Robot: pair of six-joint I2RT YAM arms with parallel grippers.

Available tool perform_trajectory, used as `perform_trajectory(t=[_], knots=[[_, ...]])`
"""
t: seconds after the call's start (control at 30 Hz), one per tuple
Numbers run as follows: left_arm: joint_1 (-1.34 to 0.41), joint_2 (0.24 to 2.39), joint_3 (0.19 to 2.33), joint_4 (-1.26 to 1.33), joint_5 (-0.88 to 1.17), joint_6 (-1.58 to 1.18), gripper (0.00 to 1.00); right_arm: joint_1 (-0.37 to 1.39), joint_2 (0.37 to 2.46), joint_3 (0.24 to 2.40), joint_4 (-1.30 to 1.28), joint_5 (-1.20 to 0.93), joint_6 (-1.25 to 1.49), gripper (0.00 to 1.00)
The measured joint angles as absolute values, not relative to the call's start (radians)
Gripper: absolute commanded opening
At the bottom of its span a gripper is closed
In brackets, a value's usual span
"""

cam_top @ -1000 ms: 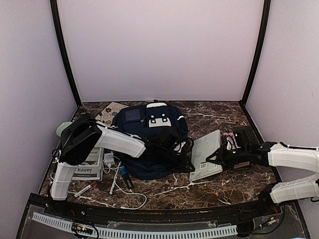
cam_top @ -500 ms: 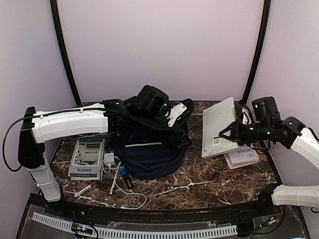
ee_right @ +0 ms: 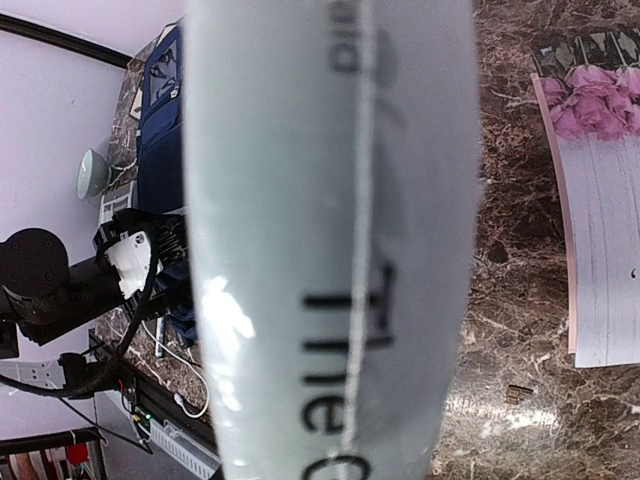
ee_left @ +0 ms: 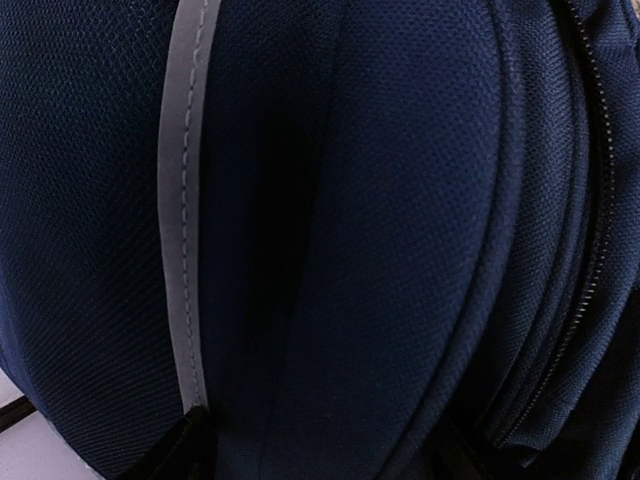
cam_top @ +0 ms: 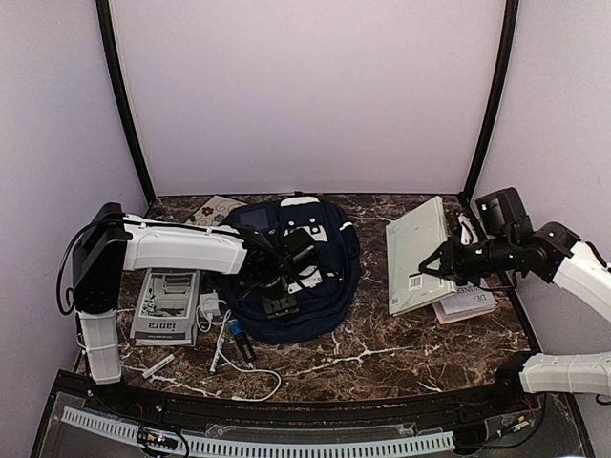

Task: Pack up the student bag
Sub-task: Open the second largest pocket of the student bag.

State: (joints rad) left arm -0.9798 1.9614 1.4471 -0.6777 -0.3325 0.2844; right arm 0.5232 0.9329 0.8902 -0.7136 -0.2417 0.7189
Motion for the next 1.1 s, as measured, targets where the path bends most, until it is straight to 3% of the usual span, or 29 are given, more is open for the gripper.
perform_trajectory(t=[0.13,0.17,0.23,0.27,0.7,0.87,1.1], knots=[[-0.986,1.984,1.450,-0.653,-0.420,0.333,0.65,0.523,0.931,0.878,-0.712,-0.247,0.719,0.00],[-0.987,1.993,1.451,-0.644,-0.442,0.345,0.54,0.523,0.931,0.876,-0.713,-0.249,0.719,0.00],[-0.992,2.002,1.451,-0.630,-0.468,0.358,0.14,0.523,0.931,0.872,-0.712,-0.252,0.719,0.00],[-0.995,2.003,1.450,-0.623,-0.482,0.363,0.02,0.523,0.930,0.870,-0.712,-0.253,0.719,0.00],[-0.982,1.793,1.379,-0.485,-0.520,0.381,0.00,0.552,0.927,0.850,-0.645,-0.356,0.728,0.00],[-0.955,1.650,1.379,-0.434,-0.517,0.381,0.00,0.680,0.991,0.730,-0.357,-0.453,0.844,0.00],[-0.954,1.623,1.386,-0.427,-0.517,0.402,0.00,0.836,1.266,0.691,-0.031,-0.558,1.007,0.00]])
